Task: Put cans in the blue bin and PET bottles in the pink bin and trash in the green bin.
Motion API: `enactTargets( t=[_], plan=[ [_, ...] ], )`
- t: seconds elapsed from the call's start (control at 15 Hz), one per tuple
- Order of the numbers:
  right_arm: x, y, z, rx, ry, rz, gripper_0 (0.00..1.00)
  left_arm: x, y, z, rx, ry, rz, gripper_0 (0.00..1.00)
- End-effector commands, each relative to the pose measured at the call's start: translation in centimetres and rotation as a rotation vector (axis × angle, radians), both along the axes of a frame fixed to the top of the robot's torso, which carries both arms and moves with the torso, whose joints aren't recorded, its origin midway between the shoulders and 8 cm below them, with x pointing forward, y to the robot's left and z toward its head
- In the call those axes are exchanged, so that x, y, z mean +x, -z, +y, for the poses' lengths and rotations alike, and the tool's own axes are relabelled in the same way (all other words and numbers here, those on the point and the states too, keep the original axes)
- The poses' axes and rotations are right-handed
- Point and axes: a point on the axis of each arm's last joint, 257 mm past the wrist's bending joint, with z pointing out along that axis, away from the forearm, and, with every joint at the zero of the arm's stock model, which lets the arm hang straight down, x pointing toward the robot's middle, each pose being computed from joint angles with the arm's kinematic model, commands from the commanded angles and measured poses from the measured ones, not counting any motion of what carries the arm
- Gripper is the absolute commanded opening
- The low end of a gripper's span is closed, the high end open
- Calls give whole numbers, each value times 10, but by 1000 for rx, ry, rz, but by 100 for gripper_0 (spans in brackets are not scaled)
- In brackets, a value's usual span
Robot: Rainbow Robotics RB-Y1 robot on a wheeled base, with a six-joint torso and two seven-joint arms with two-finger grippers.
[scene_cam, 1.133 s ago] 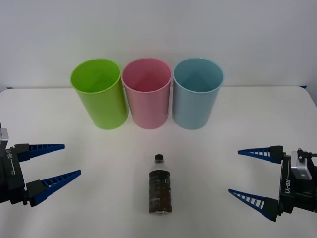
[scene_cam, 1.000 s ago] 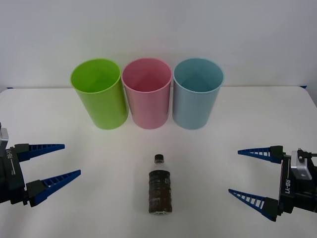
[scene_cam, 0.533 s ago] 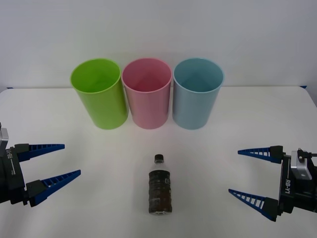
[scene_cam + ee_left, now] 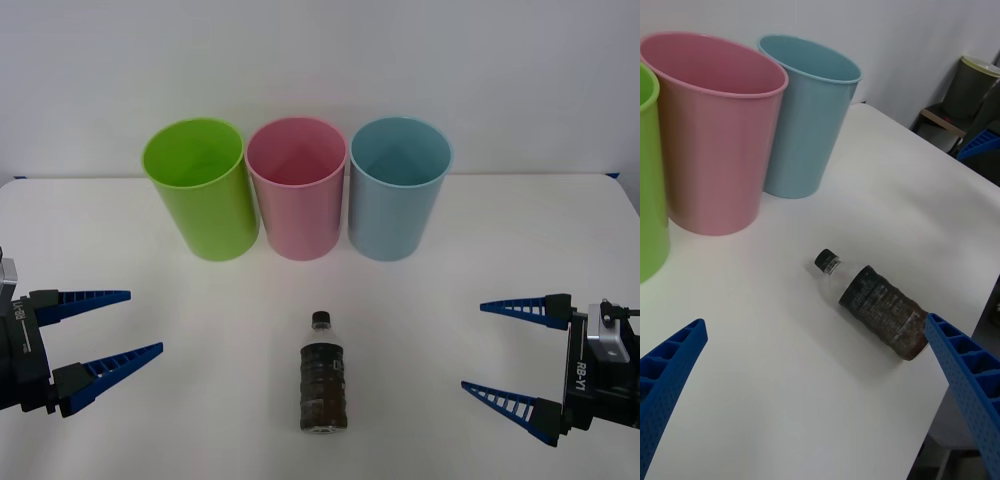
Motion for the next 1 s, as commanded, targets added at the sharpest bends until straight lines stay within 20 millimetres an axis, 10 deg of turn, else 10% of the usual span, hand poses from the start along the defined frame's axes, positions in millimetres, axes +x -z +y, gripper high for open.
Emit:
enactTargets(
  t=[0.07,1.0],
  plan=[
    [0,0,0,0,0,0,100,0,0,0,0,0,0,100],
    [-4,-29,10,-2,53,201,100,0,0,0,0,0,0,100]
  ],
)
